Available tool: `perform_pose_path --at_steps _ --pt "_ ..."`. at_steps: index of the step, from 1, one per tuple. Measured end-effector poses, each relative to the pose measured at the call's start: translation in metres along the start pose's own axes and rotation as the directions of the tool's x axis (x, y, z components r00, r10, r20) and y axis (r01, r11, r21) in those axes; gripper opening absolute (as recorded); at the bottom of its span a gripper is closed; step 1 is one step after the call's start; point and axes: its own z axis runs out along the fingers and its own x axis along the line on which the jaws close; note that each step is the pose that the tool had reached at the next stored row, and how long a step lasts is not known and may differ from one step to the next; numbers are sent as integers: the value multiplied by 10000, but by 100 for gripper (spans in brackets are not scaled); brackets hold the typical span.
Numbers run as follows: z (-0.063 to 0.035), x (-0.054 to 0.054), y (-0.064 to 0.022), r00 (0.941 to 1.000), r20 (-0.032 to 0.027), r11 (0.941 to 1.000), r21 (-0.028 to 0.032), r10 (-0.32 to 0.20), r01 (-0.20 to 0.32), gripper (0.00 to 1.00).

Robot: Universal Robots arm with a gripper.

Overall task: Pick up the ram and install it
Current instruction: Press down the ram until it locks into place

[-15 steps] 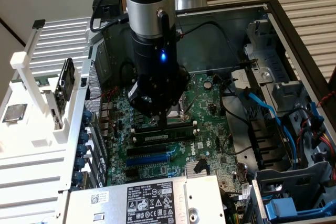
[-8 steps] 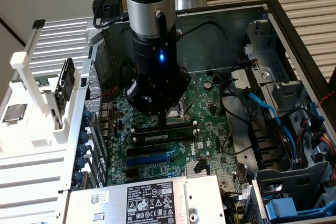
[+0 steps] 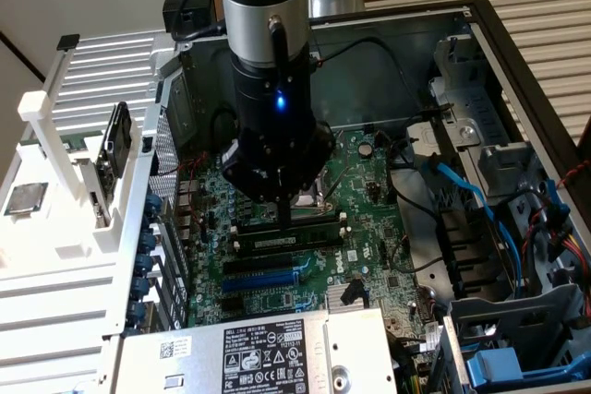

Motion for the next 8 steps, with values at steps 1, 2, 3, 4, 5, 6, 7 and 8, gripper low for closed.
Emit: perform_pose_path --at_steps 1,2,3,4,5,6,7,8 --pt "0 0 0 9999 -8 9999 -2 112 -112 11" --pt "0 0 0 9998 -15 9998 -4 223 -223 11" --pt "0 0 0 9995 -23 9995 -5 329 -329 11" --pt "0 0 0 9990 -31 9990 -6 443 -443 11" --pt "0 0 0 9985 -39 9985 -8 553 -553 11" --pt "0 0 0 9978 -47 9979 -9 655 -655 11" --pt "0 0 0 9972 -54 9972 -10 748 -748 11" --pt "1 -3 0 9967 -57 9967 -12 812 -812 11"
